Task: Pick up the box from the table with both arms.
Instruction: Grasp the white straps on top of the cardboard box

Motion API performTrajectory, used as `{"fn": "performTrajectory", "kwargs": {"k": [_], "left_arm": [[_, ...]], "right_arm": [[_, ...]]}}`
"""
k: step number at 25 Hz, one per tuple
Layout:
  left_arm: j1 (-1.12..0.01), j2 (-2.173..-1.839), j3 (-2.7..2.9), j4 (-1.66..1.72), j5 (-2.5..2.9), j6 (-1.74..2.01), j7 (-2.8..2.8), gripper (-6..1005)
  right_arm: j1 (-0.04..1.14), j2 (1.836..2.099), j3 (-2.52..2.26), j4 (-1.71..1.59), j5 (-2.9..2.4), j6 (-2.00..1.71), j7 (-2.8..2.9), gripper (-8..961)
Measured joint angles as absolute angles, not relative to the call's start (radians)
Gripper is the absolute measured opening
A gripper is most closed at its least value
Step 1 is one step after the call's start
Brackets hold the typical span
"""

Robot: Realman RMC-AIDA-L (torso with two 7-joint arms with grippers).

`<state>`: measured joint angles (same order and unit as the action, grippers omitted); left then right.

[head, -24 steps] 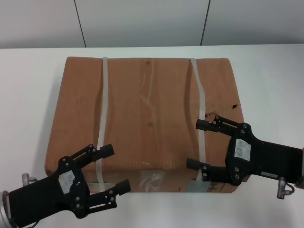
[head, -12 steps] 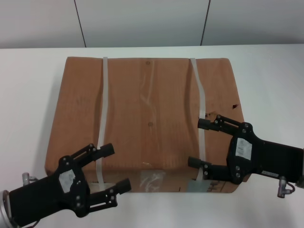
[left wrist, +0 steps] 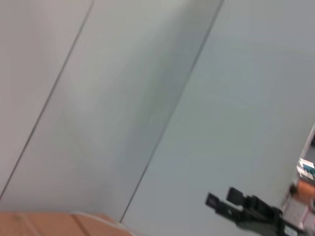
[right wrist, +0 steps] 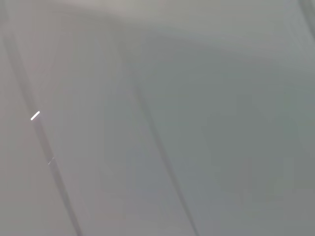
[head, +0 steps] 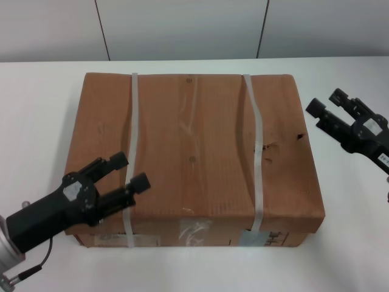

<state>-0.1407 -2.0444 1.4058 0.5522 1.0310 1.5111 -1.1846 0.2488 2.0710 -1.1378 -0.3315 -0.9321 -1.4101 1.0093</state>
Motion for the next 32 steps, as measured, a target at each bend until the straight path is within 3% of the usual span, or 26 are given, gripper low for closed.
{"fn": "performTrajectory", "kwargs": {"k": [13, 32], "left_arm": [[-0.257, -2.052, 1.42, 0.293, 0.672, 1.388, -1.491, 832], [-0.399, -2.046, 1.691, 0.287, 0.686, 1.128, -1.619, 801]], "right_arm": [[0.328, 2.072, -1.282, -0.308, -0.905, -1.211, 1.379, 806], [0.457, 2.073, -1.523, -0.316, -0.906, -1.034, 1.498, 778]]}}
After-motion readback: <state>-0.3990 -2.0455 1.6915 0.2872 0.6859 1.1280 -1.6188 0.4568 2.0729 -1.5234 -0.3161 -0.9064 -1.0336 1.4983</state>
